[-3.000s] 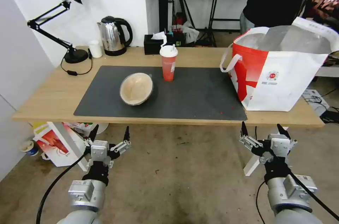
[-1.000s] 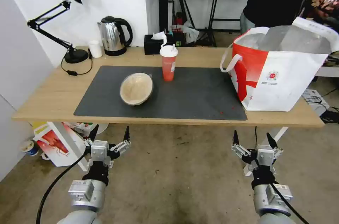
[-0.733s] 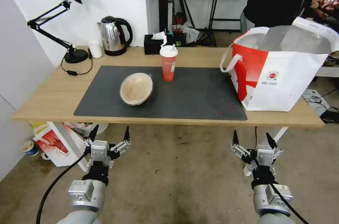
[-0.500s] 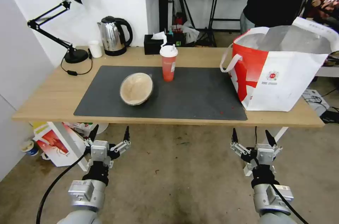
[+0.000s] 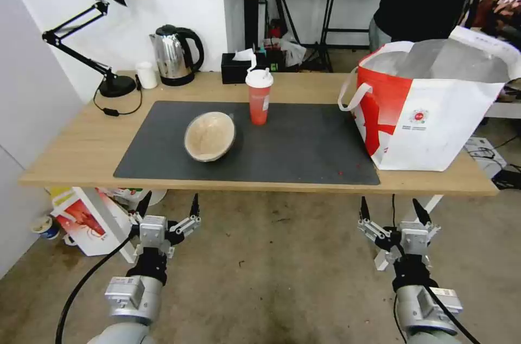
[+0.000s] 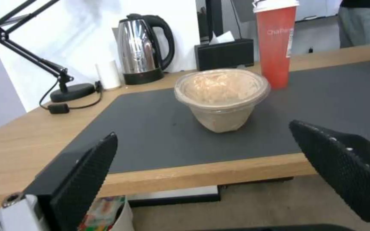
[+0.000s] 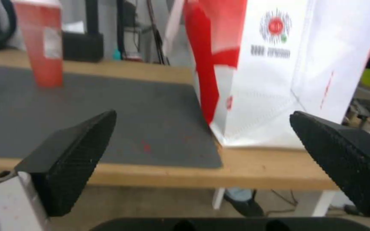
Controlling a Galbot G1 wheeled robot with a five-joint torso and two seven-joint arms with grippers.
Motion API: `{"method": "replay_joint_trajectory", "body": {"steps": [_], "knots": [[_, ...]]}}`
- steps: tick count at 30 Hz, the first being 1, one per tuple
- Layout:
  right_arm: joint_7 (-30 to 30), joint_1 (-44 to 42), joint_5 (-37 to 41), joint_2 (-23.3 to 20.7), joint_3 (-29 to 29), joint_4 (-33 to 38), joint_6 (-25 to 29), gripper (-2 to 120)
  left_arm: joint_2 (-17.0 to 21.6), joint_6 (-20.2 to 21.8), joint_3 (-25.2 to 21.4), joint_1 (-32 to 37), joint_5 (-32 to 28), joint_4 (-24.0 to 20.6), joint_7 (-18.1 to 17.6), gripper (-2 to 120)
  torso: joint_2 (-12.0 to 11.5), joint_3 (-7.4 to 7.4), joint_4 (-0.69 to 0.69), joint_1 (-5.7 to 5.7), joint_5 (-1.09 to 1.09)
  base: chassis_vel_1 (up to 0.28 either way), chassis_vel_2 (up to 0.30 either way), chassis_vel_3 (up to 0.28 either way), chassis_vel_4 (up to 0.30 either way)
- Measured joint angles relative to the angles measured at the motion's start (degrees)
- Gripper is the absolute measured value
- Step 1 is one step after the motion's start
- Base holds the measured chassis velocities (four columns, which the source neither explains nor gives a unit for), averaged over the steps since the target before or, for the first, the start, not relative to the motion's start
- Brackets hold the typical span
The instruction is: Pick up the trash from the table and place it into the takeout bag.
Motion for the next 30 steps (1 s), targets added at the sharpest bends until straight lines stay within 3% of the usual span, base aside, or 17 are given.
{"method": "replay_joint_trajectory", "body": {"steps": [8,12,17,20,23,28,30], "knots": [[0.43,-1.67,-0.22,-2.11,6.44,7.31,-2.45,100,0.0,0.0,0.0,0.0,0.0,0.0,0.0,100,0.0,0.0,0.01,0.0,-0.02,0.0,0.0,0.0,0.0],[0.33,-1.65,0.94,-2.94,7.62,7.65,-2.8,100,0.0,0.0,0.0,0.0,0.0,0.0,0.0,100,0.0,0.0,0.01,0.0,0.01,0.0,0.0,0.0,0.0],[-5.72,2.87,10.17,-5.41,8.38,7.7,-1.04,100,0.0,0.0,0.0,0.0,0.0,0.0,0.0,100,0.0,0.0,0.01,0.0,0.01,0.0,0.0,0.0,0.0],[-16.55,13.05,20.06,-8.48,6.69,7.7,1.29,100,0.0,0.0,0.0,0.0,0.0,0.0,0.0,100,0.0,0.0,0.02,0.0,0.0,0.0,0.0,0.0,0.0],[-19.73,18.54,23.83,-9.88,4.88,7.57,1.61,100,0.0,0.0,0.0,0.0,0.0,0.0,0.0,100,0.0,0.0,0.03,0.0,-0.01,0.0,0.0,0.0,0.0],[-24.61,32.79,31.39,-12.73,-3.32,4.38,1.02,100,0.0,0.0,0.0,0.0,0.0,0.0,0.0,100,-0.01,0.01,0.01,0.0,0.01,0.0,0.0,0.0,0.0],[-24.82,33.37,31.88,-12.82,-3.68,4.28,0.94,100,0.0,0.0,0.0,0.0,0.0,0.0,0.0,100,0.0,0.01,0.01,0.0,0.01,0.0,0.0,0.0,0.0]]}}
